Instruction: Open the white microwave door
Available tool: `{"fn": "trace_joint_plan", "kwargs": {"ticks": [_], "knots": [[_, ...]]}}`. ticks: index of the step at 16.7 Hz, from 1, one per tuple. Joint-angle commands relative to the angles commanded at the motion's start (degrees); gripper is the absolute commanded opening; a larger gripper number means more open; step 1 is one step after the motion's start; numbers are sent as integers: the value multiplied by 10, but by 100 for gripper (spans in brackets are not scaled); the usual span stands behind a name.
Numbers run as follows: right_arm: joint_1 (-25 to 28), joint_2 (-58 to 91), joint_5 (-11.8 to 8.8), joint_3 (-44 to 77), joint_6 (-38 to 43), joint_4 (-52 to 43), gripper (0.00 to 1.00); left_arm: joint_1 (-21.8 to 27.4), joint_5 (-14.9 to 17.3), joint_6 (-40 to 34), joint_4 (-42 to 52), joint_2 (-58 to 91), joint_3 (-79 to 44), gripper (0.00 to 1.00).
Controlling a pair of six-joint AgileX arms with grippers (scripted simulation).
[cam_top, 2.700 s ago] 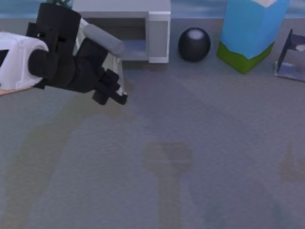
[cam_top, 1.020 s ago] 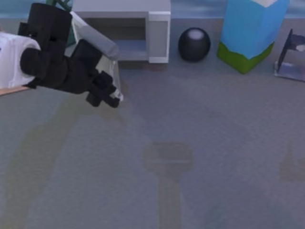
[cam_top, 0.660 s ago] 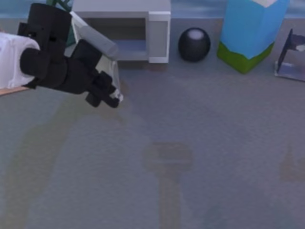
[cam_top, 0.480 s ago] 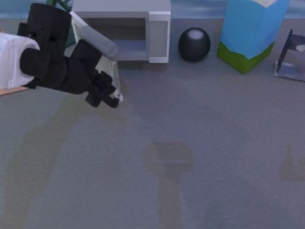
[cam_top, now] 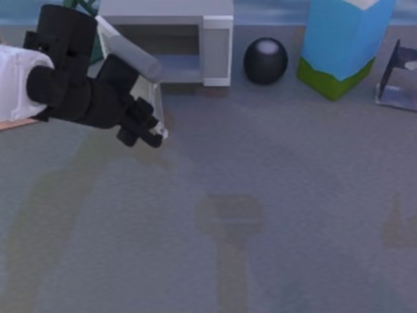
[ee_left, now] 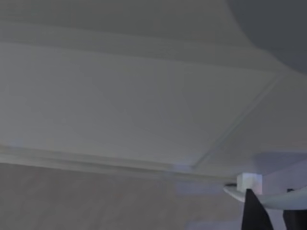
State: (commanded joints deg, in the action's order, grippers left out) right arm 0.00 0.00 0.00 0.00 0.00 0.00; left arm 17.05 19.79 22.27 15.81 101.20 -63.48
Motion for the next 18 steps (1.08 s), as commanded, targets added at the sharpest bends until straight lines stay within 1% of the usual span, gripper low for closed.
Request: {"fn": "trace_joint_plan", "kwargs": {"ticks": [6,13,18], "knots": [[0,0,0,0,0,0,100,3,5,-1,1,0,2,0],[0,0,0,0,0,0,100,-19,31,46,19,-3,0,0],[0,0,0,0,0,0,100,-21,33,49,21,-3,0,0]]}}
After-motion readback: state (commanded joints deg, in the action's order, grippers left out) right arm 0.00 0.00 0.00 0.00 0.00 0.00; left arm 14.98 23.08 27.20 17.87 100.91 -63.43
